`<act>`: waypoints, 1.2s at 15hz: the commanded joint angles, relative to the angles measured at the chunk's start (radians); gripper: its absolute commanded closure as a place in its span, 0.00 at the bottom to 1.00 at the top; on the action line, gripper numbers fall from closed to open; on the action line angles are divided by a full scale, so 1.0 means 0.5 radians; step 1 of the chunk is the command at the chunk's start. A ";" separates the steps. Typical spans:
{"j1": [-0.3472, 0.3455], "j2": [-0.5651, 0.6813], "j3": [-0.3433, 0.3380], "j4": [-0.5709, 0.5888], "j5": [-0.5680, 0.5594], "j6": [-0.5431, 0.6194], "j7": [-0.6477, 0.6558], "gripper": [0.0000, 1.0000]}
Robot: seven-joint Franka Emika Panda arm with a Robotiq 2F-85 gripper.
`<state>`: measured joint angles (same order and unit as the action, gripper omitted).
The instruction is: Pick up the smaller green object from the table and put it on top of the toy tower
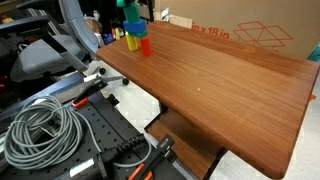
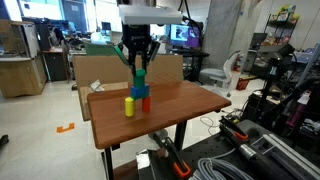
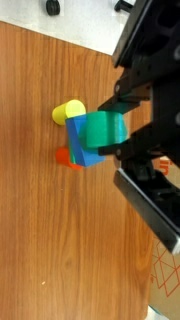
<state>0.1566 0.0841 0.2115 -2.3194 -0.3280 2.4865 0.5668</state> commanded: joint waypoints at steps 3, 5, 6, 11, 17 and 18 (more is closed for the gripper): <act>0.032 0.000 -0.067 0.096 0.065 -0.138 -0.080 0.91; 0.035 0.011 -0.077 0.118 0.057 -0.164 -0.076 0.91; 0.039 0.017 -0.081 0.124 0.040 -0.169 -0.062 0.74; 0.072 0.046 -0.075 0.143 -0.032 -0.235 0.003 0.27; 0.079 0.013 -0.083 0.126 -0.003 -0.247 -0.024 0.00; 0.071 -0.017 -0.086 0.100 0.011 -0.239 -0.046 0.00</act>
<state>0.1803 0.0897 0.1856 -2.2810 -0.3291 2.4073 0.5560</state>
